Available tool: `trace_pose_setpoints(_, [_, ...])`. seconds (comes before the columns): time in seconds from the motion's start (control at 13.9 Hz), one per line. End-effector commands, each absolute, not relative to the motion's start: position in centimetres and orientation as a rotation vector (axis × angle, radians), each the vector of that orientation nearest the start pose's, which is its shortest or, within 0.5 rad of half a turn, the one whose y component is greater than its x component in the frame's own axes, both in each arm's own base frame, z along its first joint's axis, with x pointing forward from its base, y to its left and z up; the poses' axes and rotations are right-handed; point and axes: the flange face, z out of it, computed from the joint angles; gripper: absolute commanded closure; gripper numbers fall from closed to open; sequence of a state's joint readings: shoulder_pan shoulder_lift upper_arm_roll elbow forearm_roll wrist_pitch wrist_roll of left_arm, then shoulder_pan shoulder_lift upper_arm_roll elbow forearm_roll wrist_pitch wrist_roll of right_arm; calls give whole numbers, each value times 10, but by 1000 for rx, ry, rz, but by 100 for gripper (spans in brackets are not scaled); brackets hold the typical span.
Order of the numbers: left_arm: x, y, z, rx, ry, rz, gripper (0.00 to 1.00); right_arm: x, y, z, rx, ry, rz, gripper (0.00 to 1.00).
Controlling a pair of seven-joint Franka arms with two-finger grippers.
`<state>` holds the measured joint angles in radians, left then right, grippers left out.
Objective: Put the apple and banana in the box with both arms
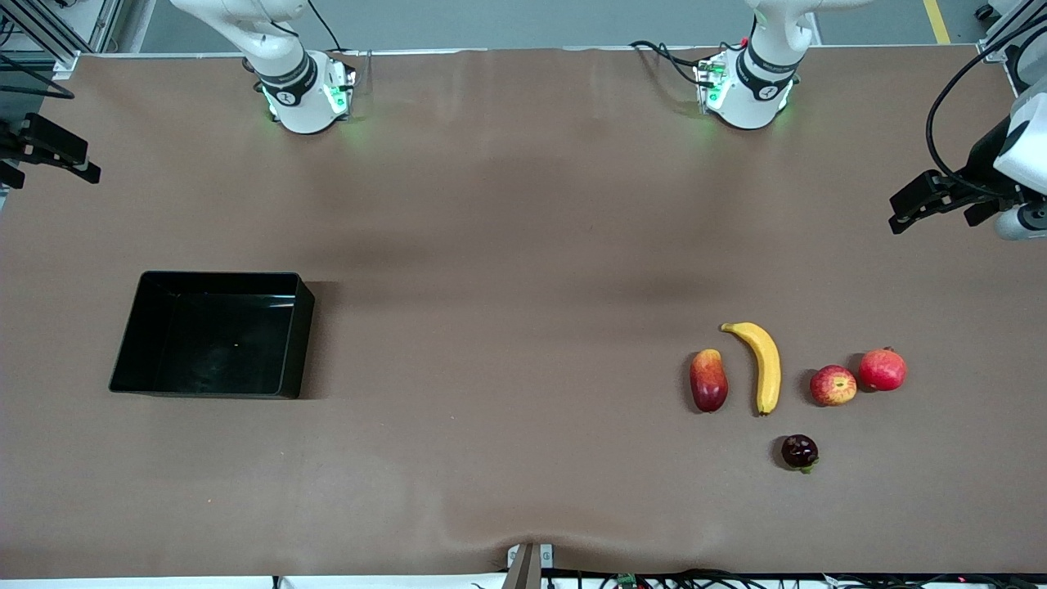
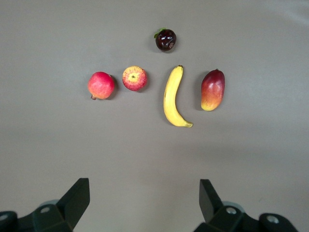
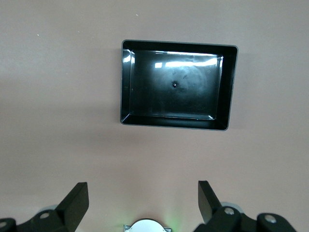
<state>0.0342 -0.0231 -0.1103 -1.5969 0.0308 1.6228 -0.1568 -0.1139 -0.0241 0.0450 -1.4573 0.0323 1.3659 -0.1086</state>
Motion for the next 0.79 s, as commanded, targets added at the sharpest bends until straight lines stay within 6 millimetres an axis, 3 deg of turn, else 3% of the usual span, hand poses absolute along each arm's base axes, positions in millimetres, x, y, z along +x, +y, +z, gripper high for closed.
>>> trace_pose_setpoints(0.0, [552, -37, 635, -3129, -118, -69, 0, 520, -34, 676, -3104, -68, 91, 0])
trace_pose_setpoints(0.43, [557, -36, 629, -3130, -117, -52, 0, 521, -33, 672, -3101, -75, 114, 0])
trace_pose_setpoints(0.72, [560, -37, 626, -3129, -137, -52, 0, 558, -42, 632, -3107, -60, 134, 0])
